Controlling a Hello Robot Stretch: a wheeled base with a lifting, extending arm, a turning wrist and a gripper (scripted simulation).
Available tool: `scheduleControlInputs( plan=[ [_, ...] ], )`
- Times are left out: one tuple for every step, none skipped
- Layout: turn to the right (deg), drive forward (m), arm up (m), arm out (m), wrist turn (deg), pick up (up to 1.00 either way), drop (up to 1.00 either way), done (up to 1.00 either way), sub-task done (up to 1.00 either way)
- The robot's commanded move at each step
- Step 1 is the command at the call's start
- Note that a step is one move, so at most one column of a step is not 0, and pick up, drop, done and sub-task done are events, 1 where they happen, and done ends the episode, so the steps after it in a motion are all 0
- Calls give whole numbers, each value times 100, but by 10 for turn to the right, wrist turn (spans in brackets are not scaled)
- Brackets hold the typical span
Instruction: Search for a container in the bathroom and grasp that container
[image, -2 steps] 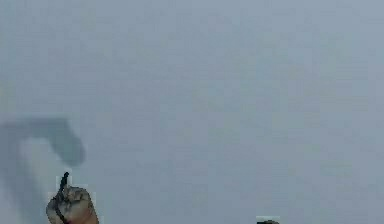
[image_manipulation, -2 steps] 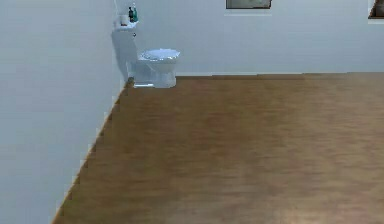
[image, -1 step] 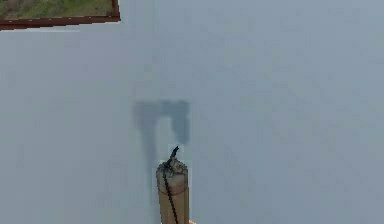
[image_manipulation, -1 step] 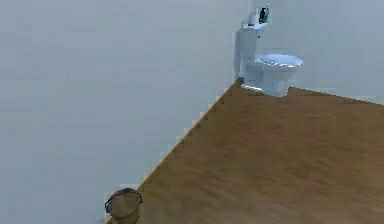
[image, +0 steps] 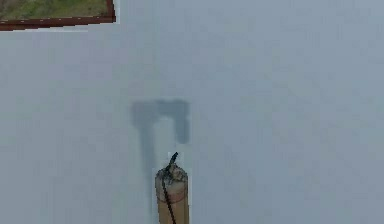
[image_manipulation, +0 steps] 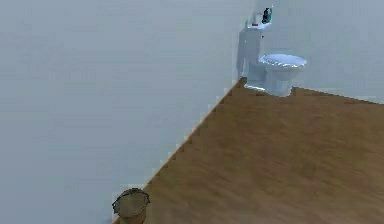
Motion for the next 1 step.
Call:
scheduleControlInputs(
  plan=[
    [-210, 0, 0, 0, 0, 0, 0, 0, 0]
  ],
)
